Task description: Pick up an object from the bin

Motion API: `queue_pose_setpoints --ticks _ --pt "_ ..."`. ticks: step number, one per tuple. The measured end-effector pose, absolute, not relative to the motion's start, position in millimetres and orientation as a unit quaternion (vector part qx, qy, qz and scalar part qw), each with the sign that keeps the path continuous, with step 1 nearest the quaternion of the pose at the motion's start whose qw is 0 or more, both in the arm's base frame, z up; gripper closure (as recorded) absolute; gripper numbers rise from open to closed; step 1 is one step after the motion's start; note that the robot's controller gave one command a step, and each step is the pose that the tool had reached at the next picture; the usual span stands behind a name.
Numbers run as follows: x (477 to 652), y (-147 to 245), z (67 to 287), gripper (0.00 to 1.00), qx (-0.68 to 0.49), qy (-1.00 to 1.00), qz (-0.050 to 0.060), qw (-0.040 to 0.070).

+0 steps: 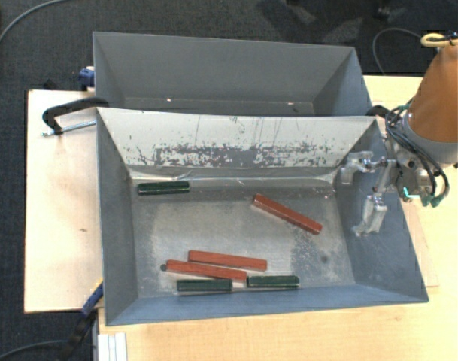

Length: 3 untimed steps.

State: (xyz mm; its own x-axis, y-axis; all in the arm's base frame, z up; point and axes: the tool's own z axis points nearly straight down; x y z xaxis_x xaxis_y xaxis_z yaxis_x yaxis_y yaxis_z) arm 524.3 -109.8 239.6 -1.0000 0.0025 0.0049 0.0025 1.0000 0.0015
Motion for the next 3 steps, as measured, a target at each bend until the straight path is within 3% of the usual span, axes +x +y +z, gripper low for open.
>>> queue_pose_setpoints --ticks 1,2,3 --pt "531.3 -94 68 0.0 0.067 -0.998 -0.001 0.001" --pt "549.0 -65 71 0.0 0.031 -1.0 -0.001 -0.003" --pt "592.0 -51 71 0.0 -0.007 -1.0 -0.001 -0.005"
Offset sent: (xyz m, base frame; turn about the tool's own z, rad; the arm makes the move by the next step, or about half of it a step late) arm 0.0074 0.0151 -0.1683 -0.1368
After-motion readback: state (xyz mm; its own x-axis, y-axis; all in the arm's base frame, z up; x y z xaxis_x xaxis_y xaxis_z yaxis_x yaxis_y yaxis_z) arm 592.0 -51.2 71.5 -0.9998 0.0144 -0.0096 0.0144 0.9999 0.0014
